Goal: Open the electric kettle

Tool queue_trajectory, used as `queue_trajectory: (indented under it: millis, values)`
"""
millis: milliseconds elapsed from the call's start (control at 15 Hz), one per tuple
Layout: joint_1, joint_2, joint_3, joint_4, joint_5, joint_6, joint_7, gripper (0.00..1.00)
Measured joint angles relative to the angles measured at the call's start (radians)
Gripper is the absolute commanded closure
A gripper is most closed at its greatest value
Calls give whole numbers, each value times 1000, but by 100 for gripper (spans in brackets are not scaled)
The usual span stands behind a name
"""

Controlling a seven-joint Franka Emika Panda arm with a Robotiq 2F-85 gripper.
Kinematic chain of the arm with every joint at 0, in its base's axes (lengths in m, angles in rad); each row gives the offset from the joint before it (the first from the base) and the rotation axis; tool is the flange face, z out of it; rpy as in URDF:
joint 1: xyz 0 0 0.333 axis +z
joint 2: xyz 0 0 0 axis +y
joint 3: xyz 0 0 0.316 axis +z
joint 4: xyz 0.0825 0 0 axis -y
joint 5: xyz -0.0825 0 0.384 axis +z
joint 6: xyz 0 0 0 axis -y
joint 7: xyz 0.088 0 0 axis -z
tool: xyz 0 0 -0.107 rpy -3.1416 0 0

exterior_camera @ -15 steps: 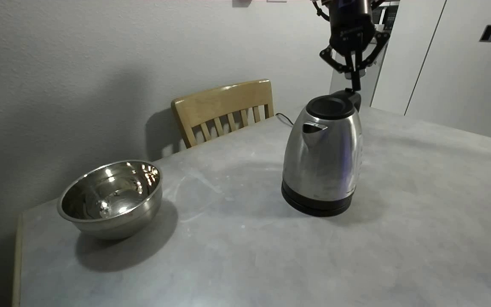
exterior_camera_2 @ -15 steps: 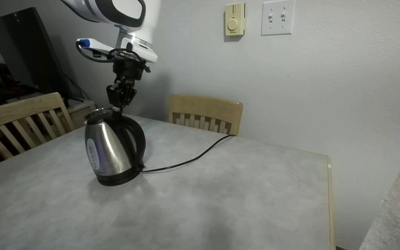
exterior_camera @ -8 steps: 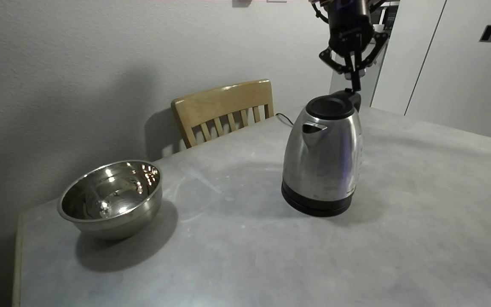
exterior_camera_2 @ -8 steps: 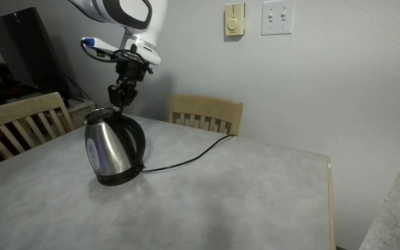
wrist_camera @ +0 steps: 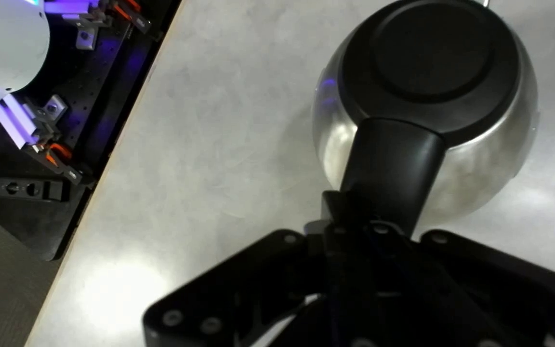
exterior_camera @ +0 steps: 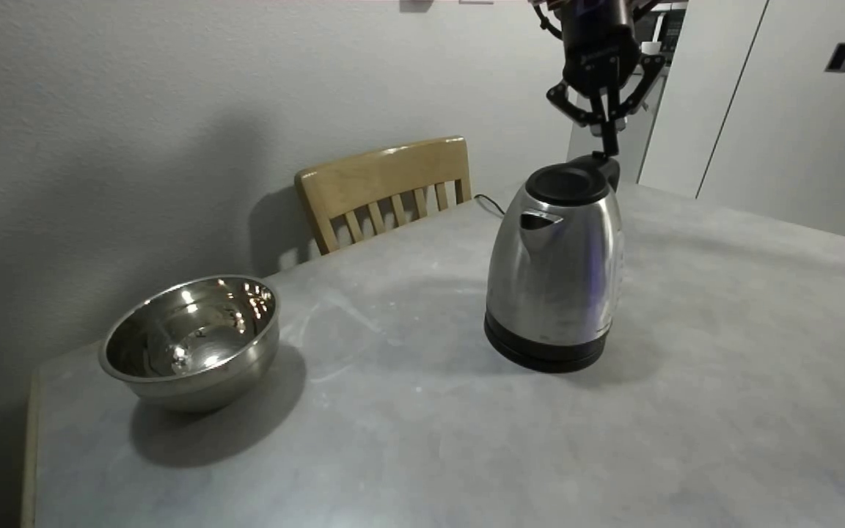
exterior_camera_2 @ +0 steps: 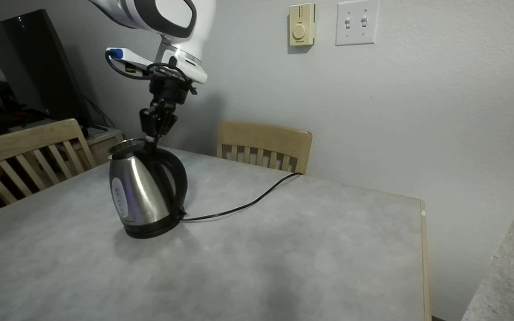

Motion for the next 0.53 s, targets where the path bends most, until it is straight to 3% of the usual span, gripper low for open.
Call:
queue_trajectory:
  millis: [533]
  values:
    - [5, 3, 0, 34, -2, 0, 0, 100]
